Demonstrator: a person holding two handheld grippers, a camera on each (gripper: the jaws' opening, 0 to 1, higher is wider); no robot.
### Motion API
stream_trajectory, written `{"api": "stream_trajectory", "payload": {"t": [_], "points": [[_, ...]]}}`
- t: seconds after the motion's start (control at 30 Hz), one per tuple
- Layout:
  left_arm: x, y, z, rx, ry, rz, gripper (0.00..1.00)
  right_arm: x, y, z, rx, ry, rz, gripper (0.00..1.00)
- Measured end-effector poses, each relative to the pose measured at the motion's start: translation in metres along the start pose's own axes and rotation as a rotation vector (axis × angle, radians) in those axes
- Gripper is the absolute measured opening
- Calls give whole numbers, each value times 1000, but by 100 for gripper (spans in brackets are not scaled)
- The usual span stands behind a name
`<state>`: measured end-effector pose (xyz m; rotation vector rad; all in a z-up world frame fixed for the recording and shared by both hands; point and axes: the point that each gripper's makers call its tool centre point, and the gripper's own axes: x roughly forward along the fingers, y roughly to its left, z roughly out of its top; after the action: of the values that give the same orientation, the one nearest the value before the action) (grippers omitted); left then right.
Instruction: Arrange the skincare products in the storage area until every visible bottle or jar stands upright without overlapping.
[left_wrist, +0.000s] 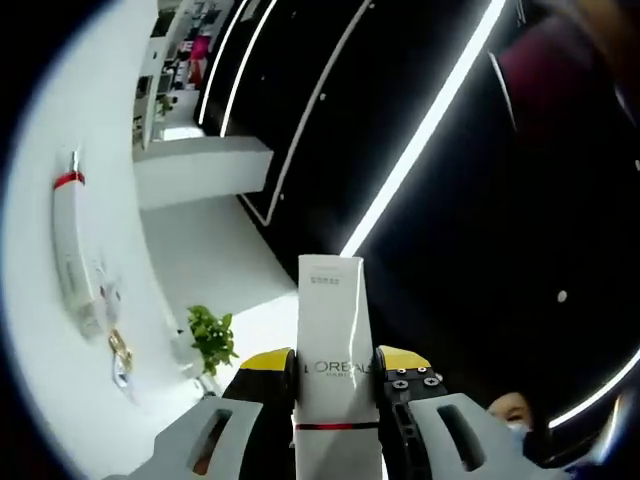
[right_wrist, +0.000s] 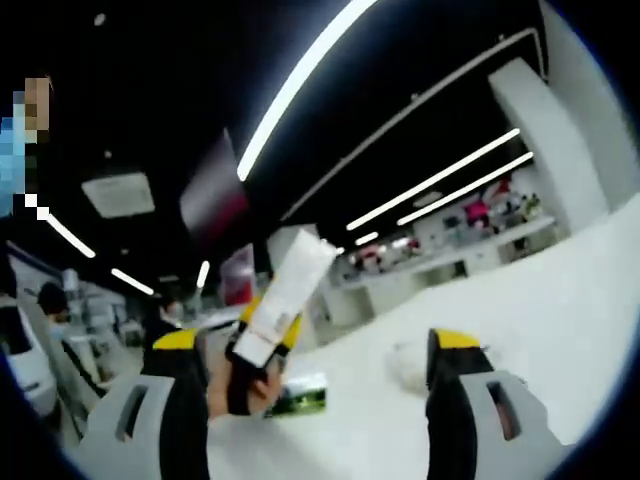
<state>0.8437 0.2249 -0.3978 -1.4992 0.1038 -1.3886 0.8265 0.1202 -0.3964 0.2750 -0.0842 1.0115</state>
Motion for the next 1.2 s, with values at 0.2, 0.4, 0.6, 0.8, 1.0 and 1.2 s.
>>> {"api": "stream_trajectory", "payload": {"t": [0.2, 0.4, 0.6, 0.8, 1.0, 1.2], "points": [[-5, 5, -22, 10, 29, -5, 30, 39, 10, 0, 122, -4, 92, 93], [-6, 7, -46, 82, 91, 14, 30, 61, 6, 12, 233, -87, 87, 97], [-3, 4, -66, 122, 142, 13, 30, 61, 10, 33, 456, -213, 178, 87], [-3, 5, -77, 147, 172, 18, 30, 61, 8, 21, 418, -149, 154, 84], [-1, 7, -90, 165, 200, 25, 30, 60, 16, 10, 417, -101, 174, 73], [-3, 16, -95, 224, 229, 78, 30, 58, 22, 6, 441, -66, 210, 42]]}}
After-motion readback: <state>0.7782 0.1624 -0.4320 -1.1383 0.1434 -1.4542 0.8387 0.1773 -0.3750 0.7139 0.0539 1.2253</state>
